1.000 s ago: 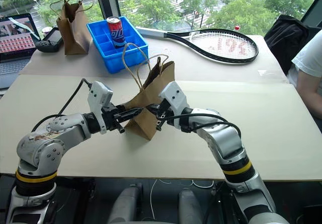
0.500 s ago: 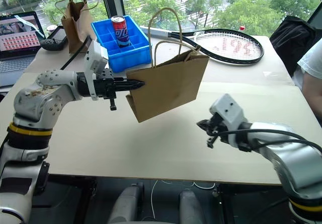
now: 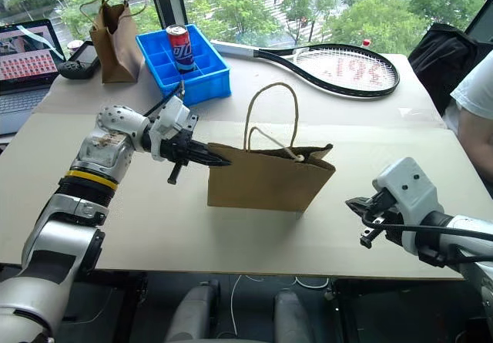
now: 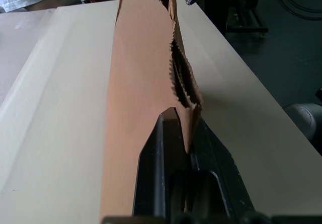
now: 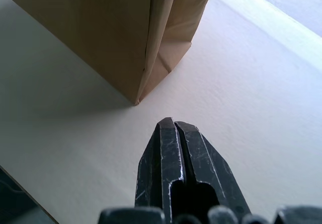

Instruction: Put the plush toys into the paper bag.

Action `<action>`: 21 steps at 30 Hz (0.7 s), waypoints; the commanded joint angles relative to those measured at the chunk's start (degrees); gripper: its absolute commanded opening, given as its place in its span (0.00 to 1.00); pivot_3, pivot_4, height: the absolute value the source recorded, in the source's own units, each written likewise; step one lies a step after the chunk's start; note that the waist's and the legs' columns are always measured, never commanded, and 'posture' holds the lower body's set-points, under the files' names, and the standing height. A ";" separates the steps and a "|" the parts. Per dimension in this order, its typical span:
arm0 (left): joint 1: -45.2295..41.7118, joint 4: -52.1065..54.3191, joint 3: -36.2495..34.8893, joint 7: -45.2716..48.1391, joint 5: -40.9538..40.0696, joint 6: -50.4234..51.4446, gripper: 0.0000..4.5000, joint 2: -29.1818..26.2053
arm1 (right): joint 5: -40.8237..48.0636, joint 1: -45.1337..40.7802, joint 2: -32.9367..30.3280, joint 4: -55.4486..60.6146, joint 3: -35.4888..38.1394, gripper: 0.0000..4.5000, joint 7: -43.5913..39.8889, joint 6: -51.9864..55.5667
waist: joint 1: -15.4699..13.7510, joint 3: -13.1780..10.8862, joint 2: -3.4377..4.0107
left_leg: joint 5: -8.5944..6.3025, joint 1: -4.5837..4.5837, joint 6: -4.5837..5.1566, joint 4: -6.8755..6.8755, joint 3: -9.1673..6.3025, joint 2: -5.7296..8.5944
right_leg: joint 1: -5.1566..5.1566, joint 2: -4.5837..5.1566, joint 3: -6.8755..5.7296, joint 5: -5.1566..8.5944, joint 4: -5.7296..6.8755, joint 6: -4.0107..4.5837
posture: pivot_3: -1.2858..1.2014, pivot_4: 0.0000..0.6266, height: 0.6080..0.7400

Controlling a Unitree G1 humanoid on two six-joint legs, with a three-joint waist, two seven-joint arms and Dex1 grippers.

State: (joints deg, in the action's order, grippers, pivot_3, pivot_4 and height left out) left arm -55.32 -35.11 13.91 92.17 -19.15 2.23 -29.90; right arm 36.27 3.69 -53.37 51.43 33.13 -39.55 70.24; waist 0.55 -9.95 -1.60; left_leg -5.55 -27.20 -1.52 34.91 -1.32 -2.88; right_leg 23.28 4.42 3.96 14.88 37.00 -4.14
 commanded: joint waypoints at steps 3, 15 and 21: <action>0.44 2.54 -1.20 0.33 0.17 4.54 0.34 -2.13 | 1.56 -1.69 -2.62 -0.88 1.26 0.00 -0.50 -0.74 | 0.15 0.00 0.00 | 0.00 0.00 0.00 0.01 0.00 0.01 | -0.01 0.01 0.00 0.02 0.00 -0.03 | 0.52 0.24 0.93; 24.04 33.91 -18.78 -12.27 -12.02 33.17 0.99 -19.24 | -2.35 4.42 6.86 -16.45 2.19 0.00 -6.87 -24.78 | 0.53 0.01 0.01 | 0.00 0.18 0.00 -0.07 -0.01 -0.05 | -0.13 0.01 -0.01 0.03 0.05 -0.05 | 0.52 0.24 0.93; 38.39 45.27 -30.34 -25.90 -17.54 41.59 1.00 -16.91 | -3.17 5.06 11.04 -20.40 0.15 0.42 -8.14 -33.80 | 0.24 0.01 0.01 | -0.02 0.29 -0.03 -0.06 0.06 -0.12 | -0.19 0.02 -0.03 0.35 0.06 0.08 | 0.52 0.24 0.93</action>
State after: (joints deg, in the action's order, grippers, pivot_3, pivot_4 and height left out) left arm -19.59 5.43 -12.05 70.59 -33.75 41.15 -47.54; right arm 33.41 8.49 -42.69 31.30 33.18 -47.04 40.45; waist 0.79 -9.94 -1.58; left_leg -5.57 -26.87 -1.55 34.85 -1.23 -3.00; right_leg 23.09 4.45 3.95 15.22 37.06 -4.06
